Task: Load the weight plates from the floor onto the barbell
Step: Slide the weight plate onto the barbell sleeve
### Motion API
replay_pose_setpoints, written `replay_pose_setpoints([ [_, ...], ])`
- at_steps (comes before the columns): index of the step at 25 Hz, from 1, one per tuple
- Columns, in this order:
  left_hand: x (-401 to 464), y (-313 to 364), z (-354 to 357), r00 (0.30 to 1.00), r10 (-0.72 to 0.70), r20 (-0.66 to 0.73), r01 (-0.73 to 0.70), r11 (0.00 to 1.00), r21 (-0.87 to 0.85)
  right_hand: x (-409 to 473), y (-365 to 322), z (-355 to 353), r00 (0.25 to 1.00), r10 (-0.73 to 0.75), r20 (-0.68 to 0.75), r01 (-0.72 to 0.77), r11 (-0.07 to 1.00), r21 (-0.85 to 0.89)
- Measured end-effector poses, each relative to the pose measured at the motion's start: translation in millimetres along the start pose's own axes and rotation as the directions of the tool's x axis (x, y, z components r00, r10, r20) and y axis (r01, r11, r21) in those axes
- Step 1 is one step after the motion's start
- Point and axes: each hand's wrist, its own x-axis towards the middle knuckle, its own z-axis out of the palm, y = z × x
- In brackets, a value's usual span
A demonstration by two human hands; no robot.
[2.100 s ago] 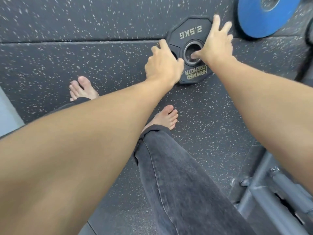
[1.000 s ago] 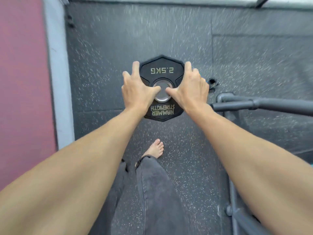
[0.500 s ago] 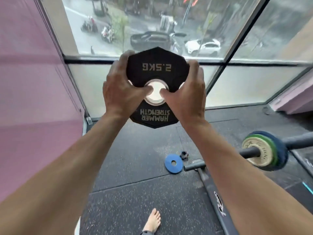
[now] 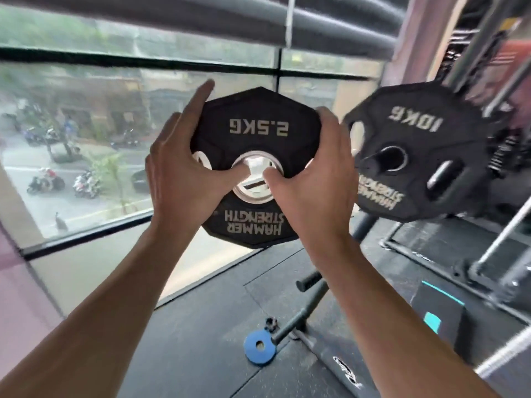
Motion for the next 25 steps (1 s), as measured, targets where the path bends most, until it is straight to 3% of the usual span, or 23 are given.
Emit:
replay_pose_setpoints([
  [5, 8.6, 102.3, 44.2, 0.986, 0.144, 0.079, -0.116, 0.952, -0.284, 29.1, 0.8, -122.4, 0.981, 0.069, -0.183, -0.095, 0.985, -0.142],
  [12, -28.7, 234.9, 76.0, 0.959, 0.23, 0.166, -0.066, 0.751, -0.657, 19.1, -2.7, -278.2, 0.944, 0.087, -0.317, -0.2, 0.918, -0.343],
  [16, -60.3, 301.3, 82.0, 0.949, 0.244, 0.198, -0.025, 0.687, -0.726, 4.7, -12.3, -357.6, 0.946, 0.082, -0.313, -0.213, 0.886, -0.412],
  [25, -115.2, 395.3, 122.4, 0.864, 0.389, 0.319, 0.05, 0.565, -0.823, -22.7, 13.2, -478.2, 0.94, 0.176, -0.293, -0.282, 0.884, -0.372],
])
